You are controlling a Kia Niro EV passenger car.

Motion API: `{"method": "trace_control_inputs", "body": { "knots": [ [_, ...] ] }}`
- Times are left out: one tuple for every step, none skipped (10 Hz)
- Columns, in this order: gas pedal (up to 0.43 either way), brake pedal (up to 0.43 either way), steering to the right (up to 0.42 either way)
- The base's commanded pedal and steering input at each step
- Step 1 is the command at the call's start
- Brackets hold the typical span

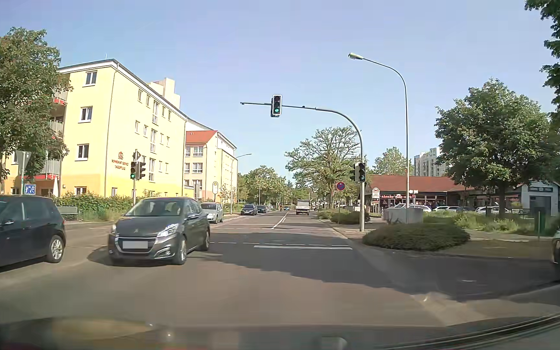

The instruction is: Follow the waypoints while adhering to traffic rules and regulations

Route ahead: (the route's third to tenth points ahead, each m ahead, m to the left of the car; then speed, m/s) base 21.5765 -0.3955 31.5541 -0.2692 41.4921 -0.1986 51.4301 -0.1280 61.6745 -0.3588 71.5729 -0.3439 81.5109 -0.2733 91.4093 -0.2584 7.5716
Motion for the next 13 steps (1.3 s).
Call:
{"method": "trace_control_inputs", "body": {
  "knots": [
    [0.079,0.030,0.001],
    [0.079,0.030,0.001],
    [0.079,0.030,0.001],
    [0.079,0.030,0.001],
    [0.079,0.030,0.001],
    [0.079,0.030,0.001],
    [0.079,0.030,0.001],
    [0.079,0.030,0.001],
    [0.079,0.030,0.001],
    [0.079,0.030,0.001],
    [0.079,0.030,0.001],
    [0.079,0.030,0.001],
    [0.079,0.030,0.001]
  ]
}}
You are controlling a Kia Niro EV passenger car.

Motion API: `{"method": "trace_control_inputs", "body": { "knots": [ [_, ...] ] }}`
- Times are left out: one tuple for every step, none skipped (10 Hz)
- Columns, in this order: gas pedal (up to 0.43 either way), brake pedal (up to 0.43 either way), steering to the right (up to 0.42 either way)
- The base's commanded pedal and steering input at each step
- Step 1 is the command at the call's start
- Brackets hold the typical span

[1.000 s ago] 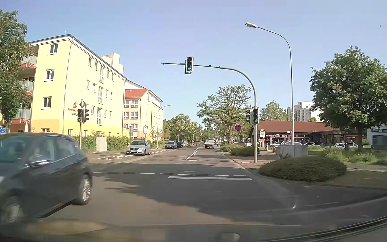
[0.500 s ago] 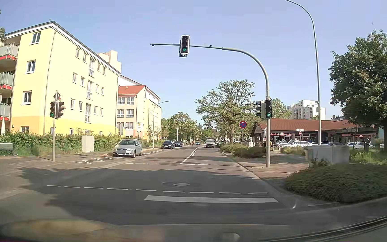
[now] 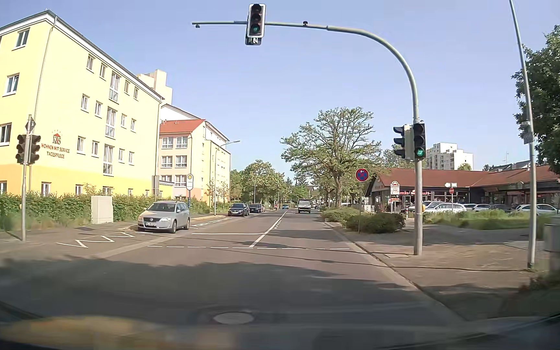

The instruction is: Follow the waypoints while adhering to traffic rules and regulations

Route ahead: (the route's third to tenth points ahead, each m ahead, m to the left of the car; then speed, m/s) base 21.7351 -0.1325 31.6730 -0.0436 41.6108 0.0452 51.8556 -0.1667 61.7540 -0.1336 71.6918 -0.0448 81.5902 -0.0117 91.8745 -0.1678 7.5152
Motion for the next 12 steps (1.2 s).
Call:
{"method": "trace_control_inputs", "body": {
  "knots": [
    [0.079,0.030,0.001],
    [0.079,0.030,0.001],
    [0.079,0.030,0.001],
    [0.079,0.030,0.001],
    [0.079,0.030,0.001],
    [0.079,0.030,0.001],
    [0.079,0.030,0.001],
    [0.079,0.030,0.001],
    [0.079,0.030,0.001],
    [0.079,0.030,0.001],
    [0.079,0.030,0.001],
    [0.079,0.030,0.001]
  ]
}}
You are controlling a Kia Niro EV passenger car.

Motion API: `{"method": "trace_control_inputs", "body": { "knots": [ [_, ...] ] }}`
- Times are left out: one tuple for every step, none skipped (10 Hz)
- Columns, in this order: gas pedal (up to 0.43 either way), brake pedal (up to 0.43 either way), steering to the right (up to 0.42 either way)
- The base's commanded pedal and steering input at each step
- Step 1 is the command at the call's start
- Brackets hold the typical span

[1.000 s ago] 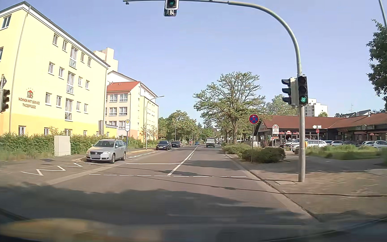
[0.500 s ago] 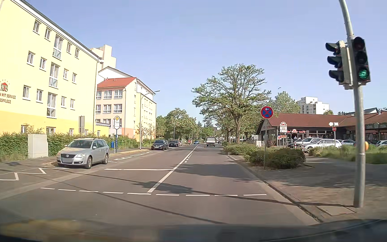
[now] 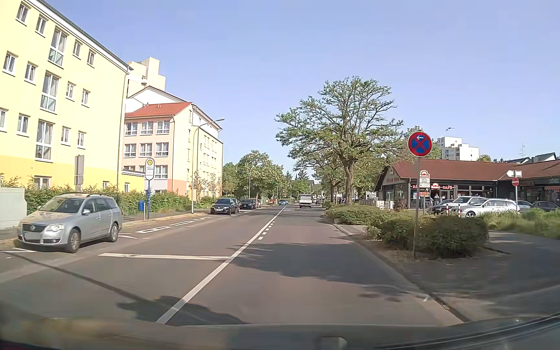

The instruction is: Follow the waypoints while adhering to traffic rules and regulations

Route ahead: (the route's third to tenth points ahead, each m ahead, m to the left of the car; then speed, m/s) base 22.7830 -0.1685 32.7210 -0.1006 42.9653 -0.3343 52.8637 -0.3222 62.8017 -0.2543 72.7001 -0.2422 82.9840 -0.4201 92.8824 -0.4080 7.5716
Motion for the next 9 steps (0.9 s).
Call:
{"method": "trace_control_inputs", "body": {
  "knots": [
    [0.079,0.030,0.001],
    [0.079,0.030,0.001],
    [0.079,0.030,0.001],
    [0.079,0.030,0.001],
    [0.079,0.030,0.001],
    [0.079,0.030,0.001],
    [0.079,0.030,0.001],
    [0.079,0.030,0.001],
    [0.079,0.030,0.001]
  ]
}}
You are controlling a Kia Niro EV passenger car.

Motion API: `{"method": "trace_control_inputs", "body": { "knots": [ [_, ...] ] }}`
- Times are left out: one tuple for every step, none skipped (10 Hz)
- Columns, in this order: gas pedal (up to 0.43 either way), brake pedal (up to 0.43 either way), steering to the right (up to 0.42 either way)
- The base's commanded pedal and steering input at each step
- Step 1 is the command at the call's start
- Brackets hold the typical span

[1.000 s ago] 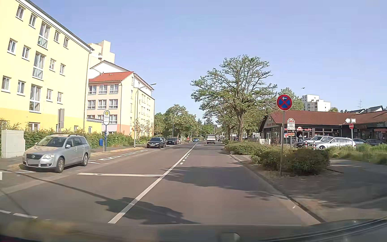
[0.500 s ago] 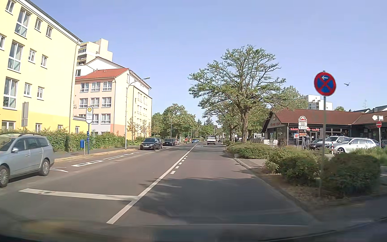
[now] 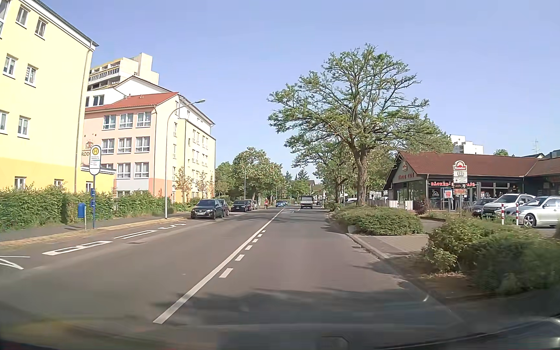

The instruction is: Follow the waypoints while adhering to traffic rules and regulations

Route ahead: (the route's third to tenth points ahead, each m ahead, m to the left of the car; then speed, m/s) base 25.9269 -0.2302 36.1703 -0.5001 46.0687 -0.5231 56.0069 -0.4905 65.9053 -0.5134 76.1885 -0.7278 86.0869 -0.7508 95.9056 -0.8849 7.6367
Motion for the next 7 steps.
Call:
{"method": "trace_control_inputs", "body": {
  "knots": [
    [0.079,0.030,0.001],
    [0.079,0.030,0.001],
    [0.079,0.030,0.001],
    [0.079,0.030,0.001],
    [0.079,0.030,0.001],
    [0.079,0.030,0.001],
    [0.079,0.030,0.001]
  ]
}}
